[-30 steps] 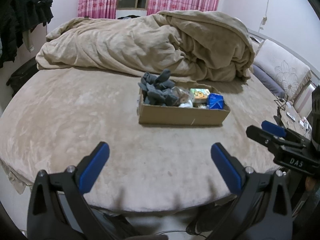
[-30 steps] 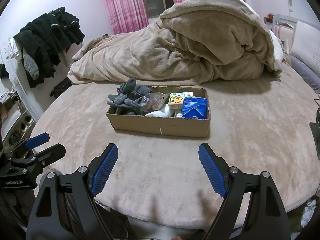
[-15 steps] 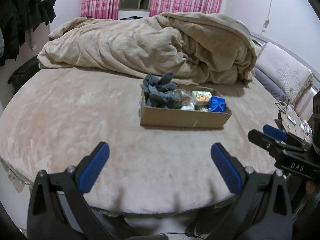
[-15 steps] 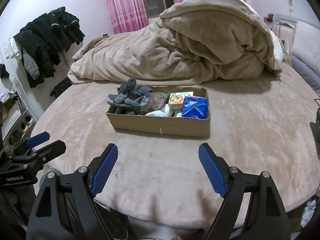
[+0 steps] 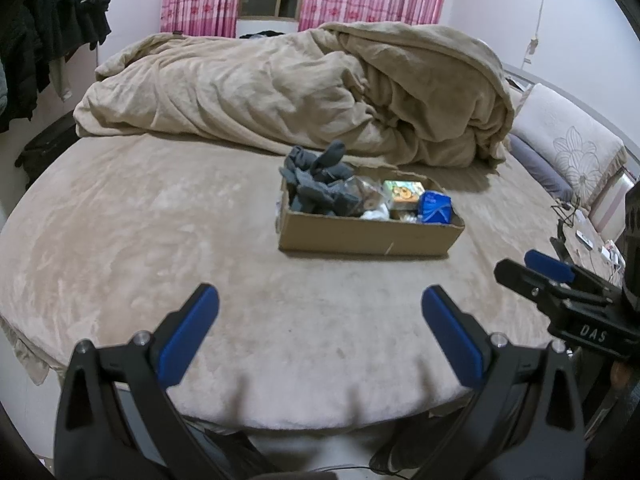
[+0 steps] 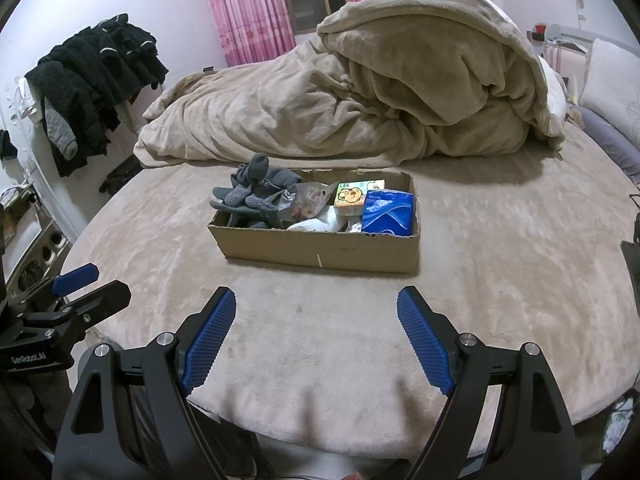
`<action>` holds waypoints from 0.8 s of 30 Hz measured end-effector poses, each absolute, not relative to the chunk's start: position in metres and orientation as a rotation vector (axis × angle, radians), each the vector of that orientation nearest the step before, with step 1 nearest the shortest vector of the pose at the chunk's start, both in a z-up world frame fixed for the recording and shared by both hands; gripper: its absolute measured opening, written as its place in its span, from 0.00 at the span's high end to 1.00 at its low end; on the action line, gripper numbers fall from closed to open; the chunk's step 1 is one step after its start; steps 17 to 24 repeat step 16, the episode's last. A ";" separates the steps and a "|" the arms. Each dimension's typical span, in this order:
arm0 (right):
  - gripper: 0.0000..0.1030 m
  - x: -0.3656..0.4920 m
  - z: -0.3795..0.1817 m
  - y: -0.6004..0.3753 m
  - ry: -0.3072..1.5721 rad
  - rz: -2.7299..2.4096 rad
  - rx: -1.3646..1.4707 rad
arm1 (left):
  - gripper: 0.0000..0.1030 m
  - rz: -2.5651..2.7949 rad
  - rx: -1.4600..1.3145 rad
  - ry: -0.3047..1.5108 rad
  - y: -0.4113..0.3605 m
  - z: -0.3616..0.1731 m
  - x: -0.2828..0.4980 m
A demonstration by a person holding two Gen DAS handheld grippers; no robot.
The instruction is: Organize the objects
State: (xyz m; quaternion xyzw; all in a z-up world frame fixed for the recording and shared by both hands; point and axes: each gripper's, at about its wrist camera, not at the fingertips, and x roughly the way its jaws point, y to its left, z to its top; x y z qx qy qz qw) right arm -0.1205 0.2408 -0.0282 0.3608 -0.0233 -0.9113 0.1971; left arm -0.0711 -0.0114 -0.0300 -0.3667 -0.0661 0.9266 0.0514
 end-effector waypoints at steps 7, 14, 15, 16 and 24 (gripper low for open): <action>0.17 -0.122 -0.029 0.241 -0.066 -2.548 1.015 | 0.01 2.819 -1.124 -0.202 -0.010 -0.032 -0.075; 0.17 -0.129 -0.034 0.237 -0.065 -2.539 1.025 | 0.01 2.813 -1.126 -0.188 -0.008 -0.037 -0.081; 0.17 -0.130 -0.035 0.237 -0.064 -2.537 1.025 | 0.01 2.811 -1.130 -0.188 -0.007 -0.038 -0.082; 0.17 -0.131 -0.035 0.236 -0.064 -2.535 1.024 | 0.01 2.810 -1.136 -0.191 -0.007 -0.039 -0.084; 0.17 -0.131 -0.035 0.236 -0.064 -2.535 1.024 | 0.01 2.810 -1.136 -0.191 -0.007 -0.039 -0.084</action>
